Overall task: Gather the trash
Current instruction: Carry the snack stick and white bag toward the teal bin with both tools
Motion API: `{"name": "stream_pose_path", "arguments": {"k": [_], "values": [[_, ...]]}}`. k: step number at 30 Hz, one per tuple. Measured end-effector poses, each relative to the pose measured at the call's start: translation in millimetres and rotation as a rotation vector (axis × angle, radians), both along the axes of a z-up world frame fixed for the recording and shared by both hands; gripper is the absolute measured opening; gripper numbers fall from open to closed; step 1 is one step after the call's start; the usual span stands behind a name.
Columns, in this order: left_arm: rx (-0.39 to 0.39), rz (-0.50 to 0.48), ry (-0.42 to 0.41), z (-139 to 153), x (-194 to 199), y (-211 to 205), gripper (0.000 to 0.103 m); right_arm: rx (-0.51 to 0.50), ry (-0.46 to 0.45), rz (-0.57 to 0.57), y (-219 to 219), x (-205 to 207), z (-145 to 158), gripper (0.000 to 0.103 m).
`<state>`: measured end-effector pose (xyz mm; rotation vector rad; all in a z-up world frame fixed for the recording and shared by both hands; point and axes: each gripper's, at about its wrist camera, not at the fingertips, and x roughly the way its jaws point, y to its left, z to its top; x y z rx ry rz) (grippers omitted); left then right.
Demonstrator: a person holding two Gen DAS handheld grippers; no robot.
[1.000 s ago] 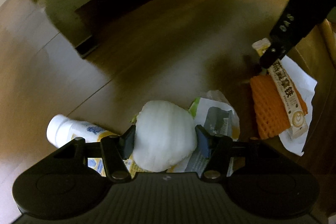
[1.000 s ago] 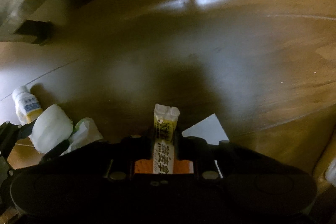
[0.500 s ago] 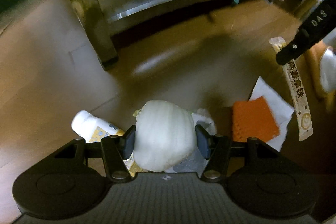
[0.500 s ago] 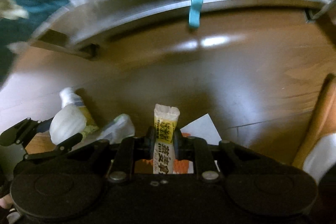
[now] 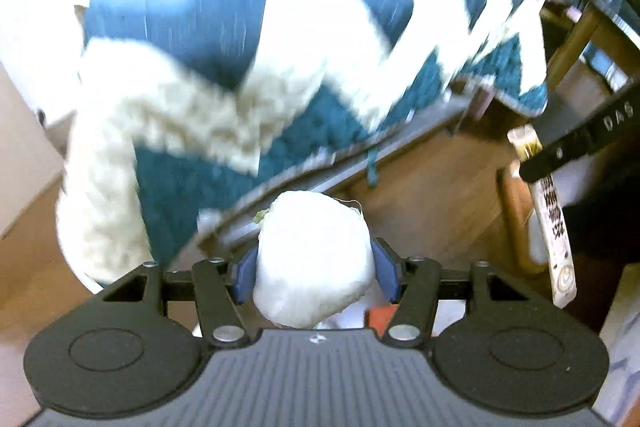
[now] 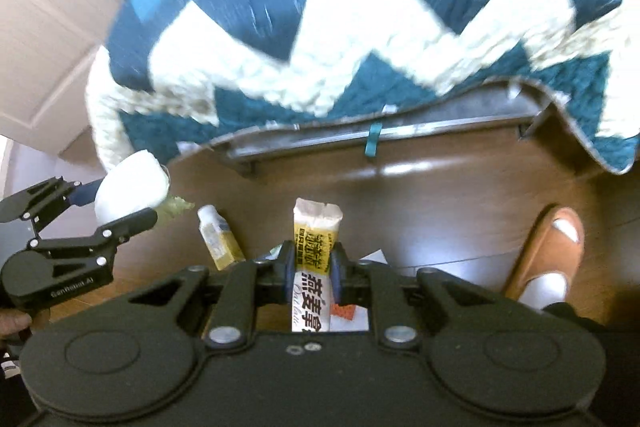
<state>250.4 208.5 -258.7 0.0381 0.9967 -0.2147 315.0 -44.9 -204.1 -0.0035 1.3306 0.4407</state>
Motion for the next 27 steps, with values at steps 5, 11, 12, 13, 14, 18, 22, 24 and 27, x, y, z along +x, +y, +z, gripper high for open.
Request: {"name": "stream_pose_path", "arguments": {"k": [5,11,12,13,14,18,22,24,27], "values": [[0.001,0.013,-0.072,66.2,-9.7,-24.5,0.058,0.045,-0.103,-0.009,-25.9,-16.3,63.4,0.016],[0.022,-0.008,-0.166,145.1,-21.3,-73.3,0.058,0.081,-0.288,-0.004,-70.7,-36.4,155.2,0.016],[0.023,-0.011,-0.182,156.6,-23.2,-81.5,0.058,0.087,-0.318,-0.005,-79.5,-39.4,170.1,0.016],[0.028,-0.013,-0.197,166.9,-23.8,-90.4,0.058,0.091,-0.340,-0.009,-87.9,-41.4,183.7,0.016],[0.029,-0.016,-0.210,180.1,-23.8,-101.6,0.058,0.092,-0.367,-0.016,-98.1,-43.3,198.7,0.016],[0.003,-0.028,-0.261,228.0,-26.4,-140.8,0.058,0.106,-0.478,-0.051,-142.1,-49.7,255.4,0.016],[-0.025,-0.059,-0.309,274.4,-24.2,-185.3,0.058,0.126,-0.599,-0.085,-185.3,-56.4,308.1,0.016],[-0.032,-0.088,-0.336,296.9,-22.2,-210.0,0.058,0.134,-0.658,-0.107,-208.0,-61.0,332.4,0.016],[-0.048,-0.128,-0.375,327.0,-17.8,-245.9,0.058,0.128,-0.738,-0.150,-241.2,-65.0,364.3,0.016]]}}
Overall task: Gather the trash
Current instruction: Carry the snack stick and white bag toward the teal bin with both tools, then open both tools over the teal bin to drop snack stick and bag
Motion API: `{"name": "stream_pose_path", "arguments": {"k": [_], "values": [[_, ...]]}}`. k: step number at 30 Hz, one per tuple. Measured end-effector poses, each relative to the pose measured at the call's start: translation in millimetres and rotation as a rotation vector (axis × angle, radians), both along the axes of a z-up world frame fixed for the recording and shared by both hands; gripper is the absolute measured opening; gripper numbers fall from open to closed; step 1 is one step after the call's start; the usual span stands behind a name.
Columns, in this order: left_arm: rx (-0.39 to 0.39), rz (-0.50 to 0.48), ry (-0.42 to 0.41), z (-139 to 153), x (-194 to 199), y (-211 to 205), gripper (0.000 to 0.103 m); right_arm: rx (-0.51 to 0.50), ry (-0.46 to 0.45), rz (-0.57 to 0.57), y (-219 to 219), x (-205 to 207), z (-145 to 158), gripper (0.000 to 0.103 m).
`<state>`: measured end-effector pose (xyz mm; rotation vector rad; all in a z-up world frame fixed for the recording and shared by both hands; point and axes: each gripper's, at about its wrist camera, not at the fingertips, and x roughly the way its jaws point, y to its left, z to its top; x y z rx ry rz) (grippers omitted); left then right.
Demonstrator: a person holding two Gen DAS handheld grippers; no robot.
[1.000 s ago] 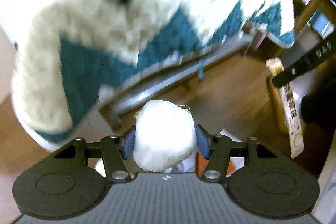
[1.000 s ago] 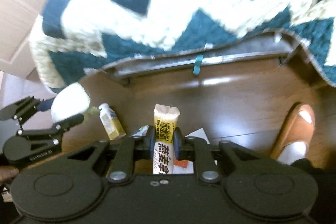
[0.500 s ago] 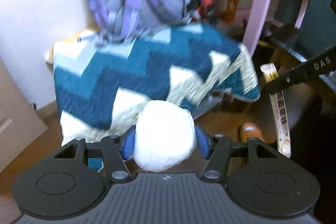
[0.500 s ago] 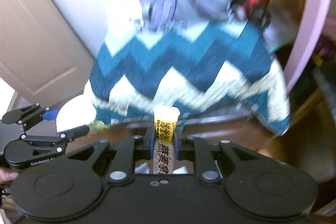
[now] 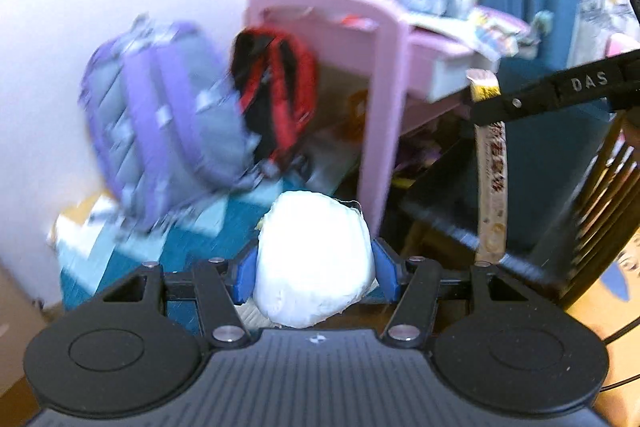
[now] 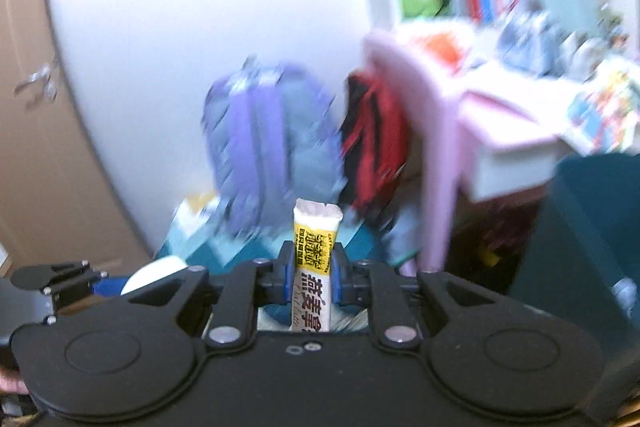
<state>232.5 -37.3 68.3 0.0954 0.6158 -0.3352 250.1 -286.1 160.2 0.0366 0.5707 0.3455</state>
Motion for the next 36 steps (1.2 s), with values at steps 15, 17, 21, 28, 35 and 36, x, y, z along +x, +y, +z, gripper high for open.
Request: {"name": "stream_pose_path", "arguments": {"k": [15,17,21,28,35,36], "values": [[-0.039,-0.269,-0.107,101.1,37.2,-208.5,0.058,0.006,-0.171,-0.372,-186.7,15.6,71.9,0.016],[-0.034,-0.295,-0.105,104.6,45.4,-239.4,0.058,0.003,-0.166,-0.424,-211.4,20.4,68.5,0.016],[-0.021,-0.346,-0.090,101.6,65.8,-294.0,0.058,-0.013,-0.094,-0.496,-247.6,41.0,47.0,0.016],[0.021,-0.364,-0.017,71.3,106.1,-365.6,0.058,-0.075,0.023,-0.535,-269.8,67.6,11.2,0.016],[0.090,-0.378,0.058,33.7,129.7,-406.2,0.058,-0.116,0.118,-0.548,-276.1,78.5,-11.0,0.017],[0.094,-0.379,0.069,30.5,129.8,-407.9,0.058,-0.125,0.134,-0.545,-275.6,80.2,-14.4,0.017]]}}
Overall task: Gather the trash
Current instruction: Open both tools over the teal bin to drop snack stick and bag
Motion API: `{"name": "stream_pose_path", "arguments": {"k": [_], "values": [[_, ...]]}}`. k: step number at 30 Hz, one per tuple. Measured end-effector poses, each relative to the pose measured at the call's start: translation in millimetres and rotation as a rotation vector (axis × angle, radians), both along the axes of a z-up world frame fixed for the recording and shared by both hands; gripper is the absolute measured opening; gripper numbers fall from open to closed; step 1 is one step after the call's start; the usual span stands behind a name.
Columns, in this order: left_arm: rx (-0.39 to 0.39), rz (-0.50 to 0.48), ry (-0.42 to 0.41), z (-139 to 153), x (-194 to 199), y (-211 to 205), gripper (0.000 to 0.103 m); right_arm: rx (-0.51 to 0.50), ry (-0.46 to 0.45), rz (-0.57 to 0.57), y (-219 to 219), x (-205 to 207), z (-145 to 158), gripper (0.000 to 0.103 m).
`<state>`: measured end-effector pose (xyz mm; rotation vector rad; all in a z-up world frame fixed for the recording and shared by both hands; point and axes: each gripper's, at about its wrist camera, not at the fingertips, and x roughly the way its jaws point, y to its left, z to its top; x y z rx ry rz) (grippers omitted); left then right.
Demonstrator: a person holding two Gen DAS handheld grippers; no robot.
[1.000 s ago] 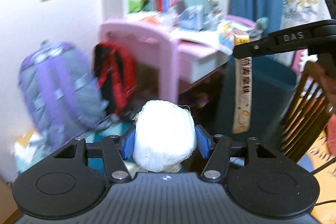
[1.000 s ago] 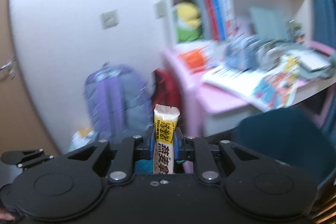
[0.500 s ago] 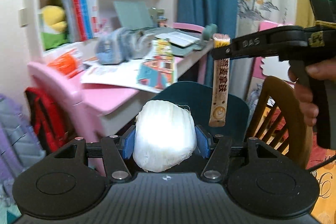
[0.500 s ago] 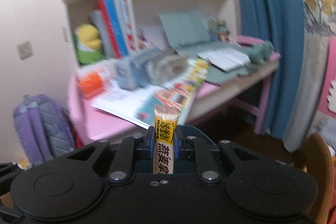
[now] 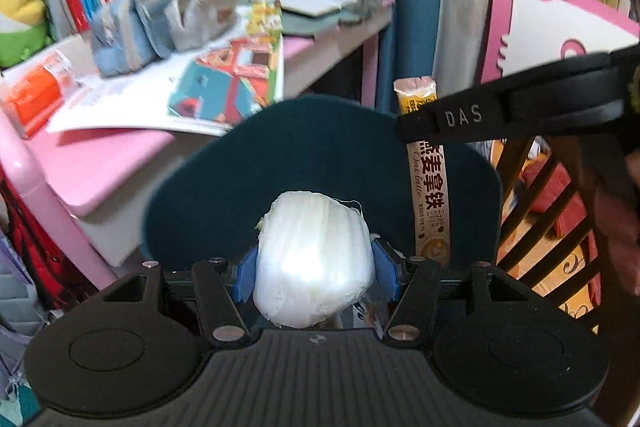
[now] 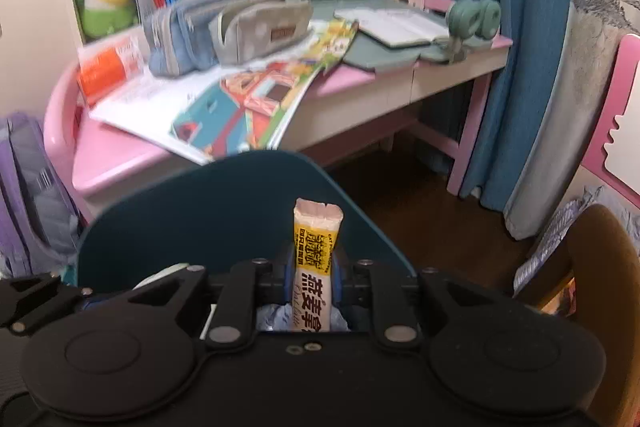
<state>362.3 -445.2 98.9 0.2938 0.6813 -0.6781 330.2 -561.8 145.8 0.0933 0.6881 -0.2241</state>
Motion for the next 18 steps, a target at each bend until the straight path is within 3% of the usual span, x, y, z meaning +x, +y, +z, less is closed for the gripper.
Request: {"name": "stream_pose_path", "arguments": {"k": [5,8,18], "values": [[0.040,0.001,0.052,-17.6,7.4,-14.9,0.058,-0.016,0.056,-0.001,2.0,5.2,-13.4,0.018],[0.066,-0.009,0.040,-21.5,4.9,-19.7,0.060,-0.018,0.065,-0.005,2.7,5.2,-14.9,0.022],[0.045,-0.003,0.032,-13.4,-6.9,-13.5,0.064,0.015,0.043,-0.008,4.1,-7.6,-7.4,0.032]]}}
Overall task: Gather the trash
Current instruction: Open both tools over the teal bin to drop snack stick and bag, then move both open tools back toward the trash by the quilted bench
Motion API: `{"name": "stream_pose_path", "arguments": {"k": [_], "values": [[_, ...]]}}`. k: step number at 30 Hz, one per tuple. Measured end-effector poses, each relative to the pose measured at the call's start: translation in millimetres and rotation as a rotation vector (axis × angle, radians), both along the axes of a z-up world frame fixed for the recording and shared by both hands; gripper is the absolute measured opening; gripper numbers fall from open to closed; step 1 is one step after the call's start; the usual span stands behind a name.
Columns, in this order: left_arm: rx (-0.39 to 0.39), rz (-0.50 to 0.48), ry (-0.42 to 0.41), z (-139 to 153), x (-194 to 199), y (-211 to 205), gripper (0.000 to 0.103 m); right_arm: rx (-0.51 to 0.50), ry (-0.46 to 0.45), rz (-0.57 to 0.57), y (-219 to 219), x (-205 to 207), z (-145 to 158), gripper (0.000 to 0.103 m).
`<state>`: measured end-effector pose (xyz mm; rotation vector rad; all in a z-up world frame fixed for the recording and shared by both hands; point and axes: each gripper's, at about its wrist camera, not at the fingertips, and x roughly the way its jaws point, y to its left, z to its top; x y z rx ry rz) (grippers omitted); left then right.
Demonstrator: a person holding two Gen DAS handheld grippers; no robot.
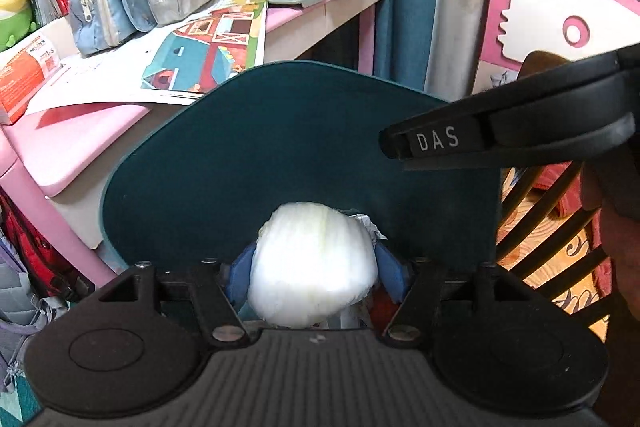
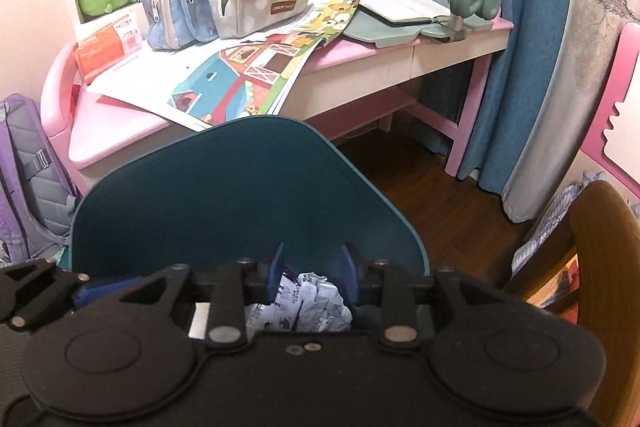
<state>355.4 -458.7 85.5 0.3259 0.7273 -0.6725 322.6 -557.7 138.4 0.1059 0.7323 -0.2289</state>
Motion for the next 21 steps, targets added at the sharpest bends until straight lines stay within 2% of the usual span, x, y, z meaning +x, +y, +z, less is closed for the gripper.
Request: {"name": "stream_pose_path", "arguments": {"k": [4,12,21], "values": [[-0.036,0.016,-0.022,10.7,-7.7,12.7,0.074,0.007,-0.019,0.005,4.7,-9.3,7.6,0.037],[-0.077,0.057,-0.056,34.2,-26.5,46.1,0.075,0.006,-0.070,0.061,27.1,-40.8,31.1,0.045],[-0.152,0.122,-0.101,62.1,-61.2,120.5,0.080,-0.003,-0.116,0.201,83.8,-77.9,52.5,0.048]]}}
